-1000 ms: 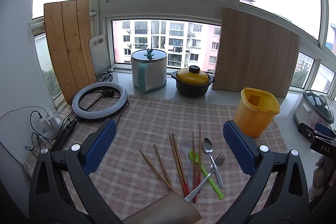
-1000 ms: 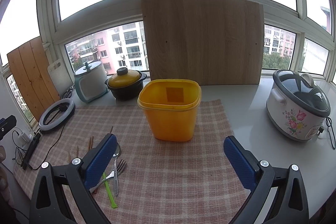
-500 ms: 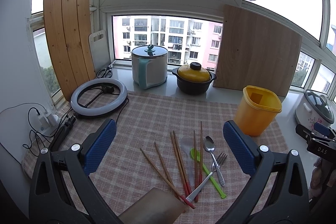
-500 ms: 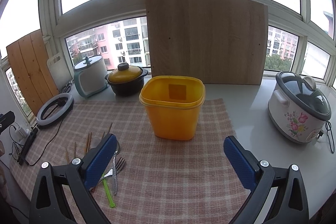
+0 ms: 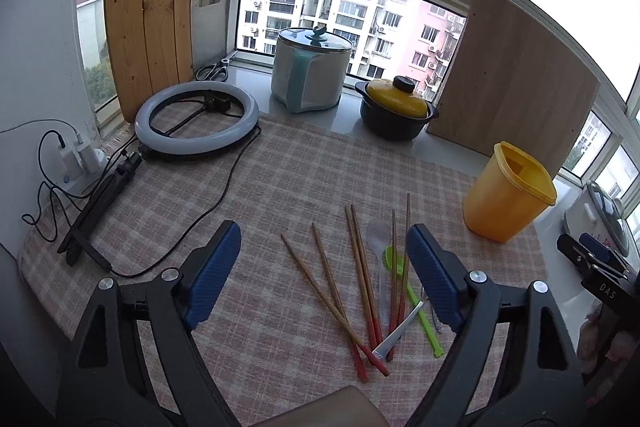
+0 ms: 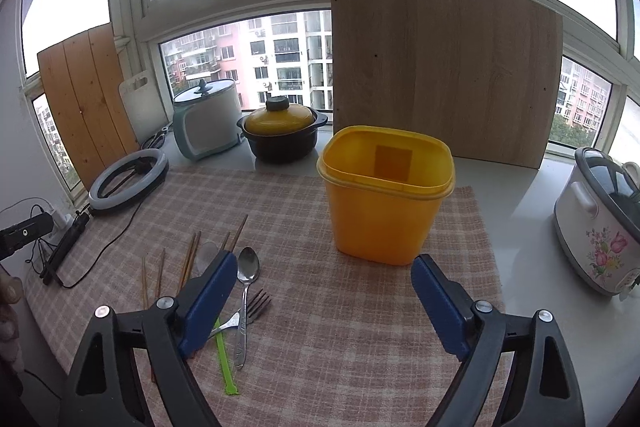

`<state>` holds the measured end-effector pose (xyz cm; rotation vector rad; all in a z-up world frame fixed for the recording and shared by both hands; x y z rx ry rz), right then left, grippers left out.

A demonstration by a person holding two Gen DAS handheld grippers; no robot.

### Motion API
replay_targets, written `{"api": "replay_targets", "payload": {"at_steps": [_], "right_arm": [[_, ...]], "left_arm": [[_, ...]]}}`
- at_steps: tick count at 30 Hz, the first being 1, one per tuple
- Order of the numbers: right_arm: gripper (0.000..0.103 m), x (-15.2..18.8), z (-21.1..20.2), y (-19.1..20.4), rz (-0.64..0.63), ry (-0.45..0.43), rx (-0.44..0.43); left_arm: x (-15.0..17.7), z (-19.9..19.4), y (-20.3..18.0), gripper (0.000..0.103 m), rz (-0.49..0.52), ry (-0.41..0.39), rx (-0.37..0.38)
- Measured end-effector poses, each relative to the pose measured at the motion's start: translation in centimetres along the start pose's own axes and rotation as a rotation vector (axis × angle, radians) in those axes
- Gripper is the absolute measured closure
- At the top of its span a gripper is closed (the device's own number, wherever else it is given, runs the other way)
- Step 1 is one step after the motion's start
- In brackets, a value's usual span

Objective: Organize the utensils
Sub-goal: 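Lower both tools toward the loose wooden chopsticks on the mat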

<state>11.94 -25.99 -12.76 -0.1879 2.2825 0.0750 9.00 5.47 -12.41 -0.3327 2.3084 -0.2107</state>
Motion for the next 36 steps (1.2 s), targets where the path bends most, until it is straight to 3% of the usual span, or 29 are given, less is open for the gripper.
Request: {"api": "replay_targets", "payload": {"at_steps": [9, 14, 20, 28, 36], "right_arm": [[0.033, 0.8, 4.3, 2.8, -0.036, 0.105, -0.157], [0.046, 1.8, 7.0, 4.7, -0.029, 0.204, -0.252], [0.049, 2.4, 9.2, 7.8, -0.068, 0.286, -0.332], [0.062, 3.5, 12.6, 11.2, -0.048, 0.41, -0.413], [0.071, 4.0, 15.0, 11.9, 0.024, 0.492, -0.451]], "left_arm": [[3.6, 3.8, 2.4, 0.039, -0.148, 0.175, 0.081], [5.4, 5.8, 2.2, 0.041, -0.194, 0.26, 0.123], [7.0, 8.3, 1.8, 0.05, -0.247, 0.349, 0.171], [7.9, 11.4, 2.0, 0.059, -0.272, 0.423, 0.18], [8.8, 14.1, 2.8, 0.062, -0.318, 0.488, 0.172]]}}
Point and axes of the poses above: each gripper's, at about its wrist camera, not at the fingertips, and z roughly the way its jaws point, y to its left, x to its underside, the point moved 10 cm from there along z, roughly the way its jaws point, and after that the axes turned 3 degrees about -z, right-handed, at the moved point
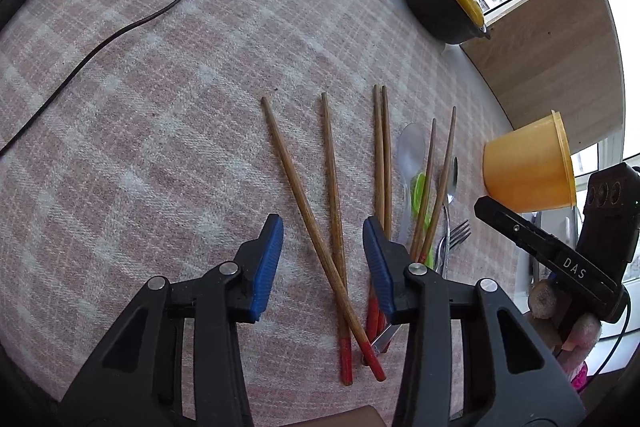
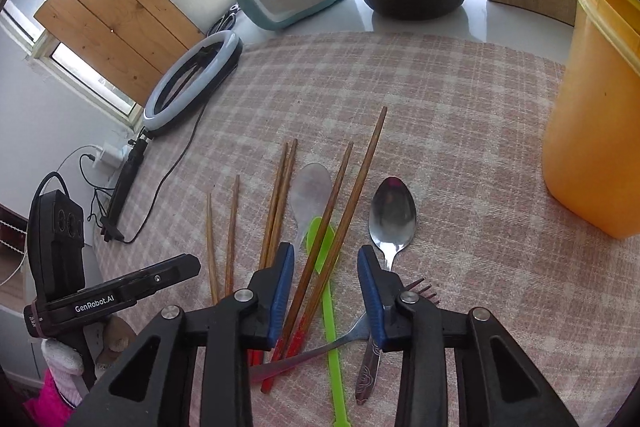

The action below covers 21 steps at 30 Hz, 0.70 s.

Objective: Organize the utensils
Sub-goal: 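Lower both tools toward the loose wooden chopsticks on the mat, then close the left gripper on one wooden chopstick while the right gripper closes on another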

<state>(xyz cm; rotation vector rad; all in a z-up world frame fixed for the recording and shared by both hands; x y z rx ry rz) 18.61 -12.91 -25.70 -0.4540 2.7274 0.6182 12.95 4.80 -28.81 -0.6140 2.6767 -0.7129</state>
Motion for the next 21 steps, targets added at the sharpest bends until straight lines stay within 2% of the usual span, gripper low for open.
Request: {"api": "replay_targets", "payload": {"at_steps": [7, 14, 21], "right_arm": [[0.079, -0.6, 1.8, -0.4, 0.08, 0.036, -0.056], [0.084, -1.0, 3.0, -0.7, 0.107, 0.058, -0.048], [0.085, -1.0, 3.7, -1.2, 0.106, 0.075, -0.012]], "left_arm": [[-0.2, 1.3, 0.2, 0.062, -0.022, 0.017, 0.005], [-0.7, 1.7, 0.3, 0.068, -0.028, 0.013, 0.003], [-1.0, 1.8, 0.7, 0.082, -0.018, -0.001, -0.018]]}}
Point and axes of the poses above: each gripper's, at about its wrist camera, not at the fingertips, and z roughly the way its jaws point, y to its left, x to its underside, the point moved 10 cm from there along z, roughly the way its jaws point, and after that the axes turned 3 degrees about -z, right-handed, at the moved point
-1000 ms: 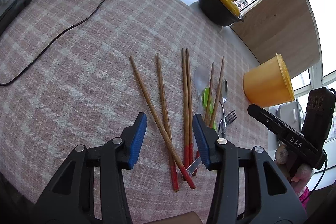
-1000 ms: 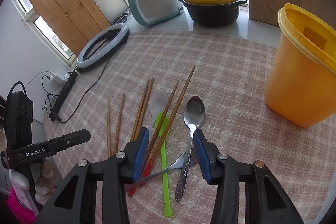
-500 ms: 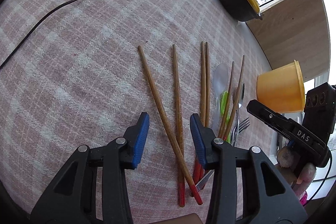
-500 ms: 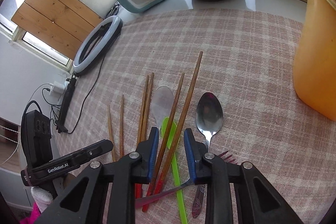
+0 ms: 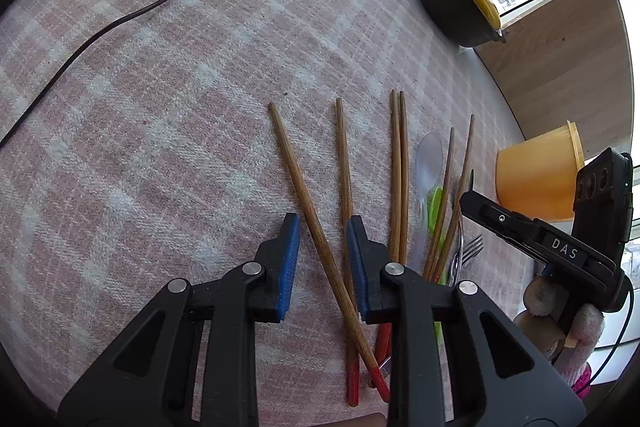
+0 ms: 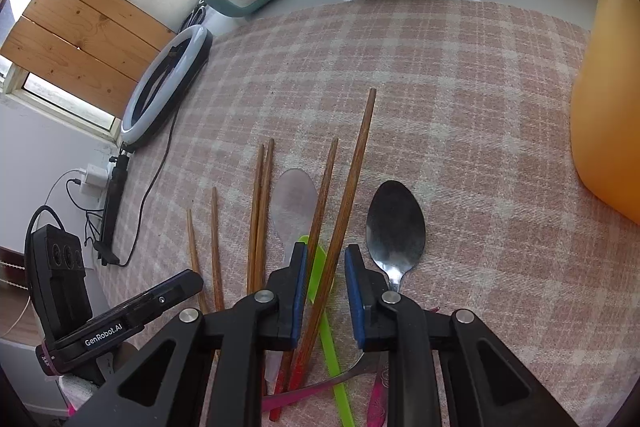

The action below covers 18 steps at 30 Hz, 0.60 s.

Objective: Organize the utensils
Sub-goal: 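Close the left gripper on one wooden chopstick while the right gripper closes on another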

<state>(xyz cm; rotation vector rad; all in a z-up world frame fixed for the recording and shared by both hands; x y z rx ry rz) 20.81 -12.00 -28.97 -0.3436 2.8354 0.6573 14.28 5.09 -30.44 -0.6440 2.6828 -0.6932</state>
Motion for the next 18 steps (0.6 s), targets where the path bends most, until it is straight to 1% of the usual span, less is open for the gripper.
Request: {"api": "replay_targets", "payload": {"at_steps": [3, 6, 10, 18], "right_arm": [[0.085, -0.12, 0.35, -0.33, 0.009, 0.003, 0.008], [0.088, -0.13, 0.71, -0.37, 0.012, 0.009, 0.008], [0.095, -0.1, 1.04, -0.31, 0.002, 0.013, 0.012], [0.096, -0.14, 0.1, 0.33, -0.015, -0.015, -0.006]], "left_arm": [[-0.07, 0.01, 0.21, 0.087, 0.0, -0.004, -0.002], [-0.19, -0.01, 0.57, 0.093, -0.006, -0.006, -0.001], [-0.15, -0.07, 0.77, 0.094, -0.016, -0.016, 0.012], [0.48, -0.55, 0.82, 0.095, -0.014, -0.033, 0.005]]}}
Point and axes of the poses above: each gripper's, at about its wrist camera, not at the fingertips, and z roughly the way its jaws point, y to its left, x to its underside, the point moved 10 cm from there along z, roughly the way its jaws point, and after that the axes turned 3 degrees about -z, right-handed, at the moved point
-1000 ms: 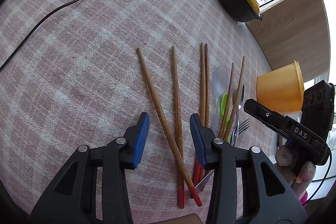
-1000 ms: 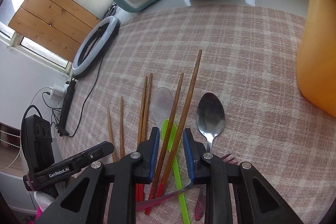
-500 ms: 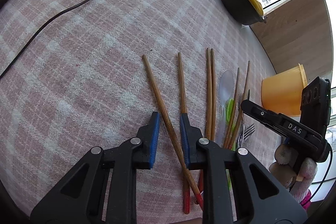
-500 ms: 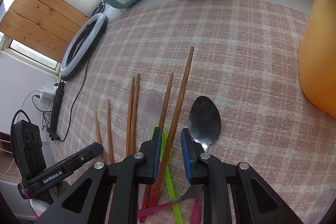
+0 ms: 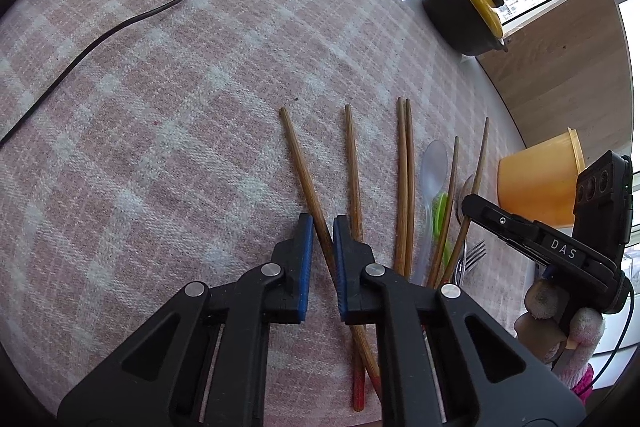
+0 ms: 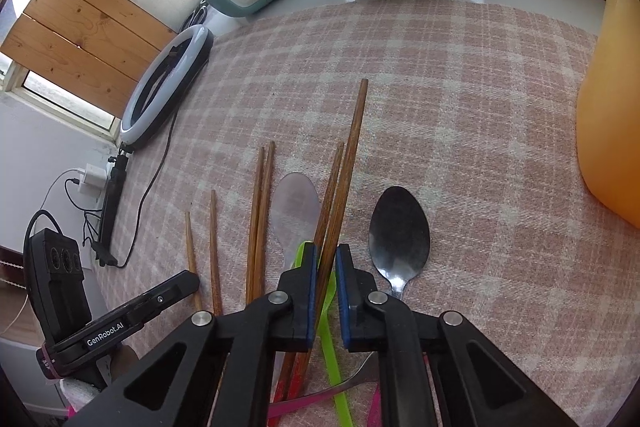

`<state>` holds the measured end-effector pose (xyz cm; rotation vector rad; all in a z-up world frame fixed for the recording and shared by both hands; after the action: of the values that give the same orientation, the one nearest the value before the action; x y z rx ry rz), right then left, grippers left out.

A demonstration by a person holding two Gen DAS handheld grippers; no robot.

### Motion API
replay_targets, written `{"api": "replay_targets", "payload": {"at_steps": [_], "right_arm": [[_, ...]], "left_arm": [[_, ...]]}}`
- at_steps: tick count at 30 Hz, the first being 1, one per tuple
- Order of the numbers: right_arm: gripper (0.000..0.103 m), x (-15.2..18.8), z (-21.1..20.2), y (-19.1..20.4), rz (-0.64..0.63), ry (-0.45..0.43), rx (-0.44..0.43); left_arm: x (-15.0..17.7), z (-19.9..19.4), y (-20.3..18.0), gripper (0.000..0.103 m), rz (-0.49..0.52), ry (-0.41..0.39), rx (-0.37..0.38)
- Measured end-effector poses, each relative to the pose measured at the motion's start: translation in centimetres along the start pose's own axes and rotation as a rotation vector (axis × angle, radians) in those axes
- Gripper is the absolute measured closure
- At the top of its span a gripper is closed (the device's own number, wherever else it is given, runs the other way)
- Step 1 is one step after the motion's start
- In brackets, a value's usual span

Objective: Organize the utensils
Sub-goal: 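Close the left gripper on one wooden chopstick while the right gripper closes on another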

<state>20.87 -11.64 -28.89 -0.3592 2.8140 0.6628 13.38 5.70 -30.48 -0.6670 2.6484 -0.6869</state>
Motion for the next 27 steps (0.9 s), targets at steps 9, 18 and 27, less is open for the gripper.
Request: {"api": "replay_targets", "payload": {"at_steps": [9, 18, 27], "right_arm": [[0.097, -0.2, -2.9, 1.4, -0.072, -0.077, 0.008], [0.098, 0.0, -4.0, 1.6, -0.09, -0.103, 0.021], [0.098, 0.1, -5.9, 2.2, -0.13, -0.149, 0.03]], "left_arm": [[0.4, -2.1, -1.0, 0.099, 0.065, -0.052, -0.013], [0.2, -0.2, -0.6, 0.084, 0.087, 0.021, -0.13], [-0.1, 1.3, -2.4, 0.093, 0.362, -0.049, -0.367]]}}
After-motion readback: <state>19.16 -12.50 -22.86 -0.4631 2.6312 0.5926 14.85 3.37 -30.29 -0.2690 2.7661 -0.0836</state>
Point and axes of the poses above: each gripper's, at about its wrist camera, not at the fingertips, and z roughly the way its jaws point, y to its left, x to its underside, the point moved 10 cm from there along z, roughly the way its jaws point, and after that the axes turned 3 degrees about -z, right-handed, at the moved point
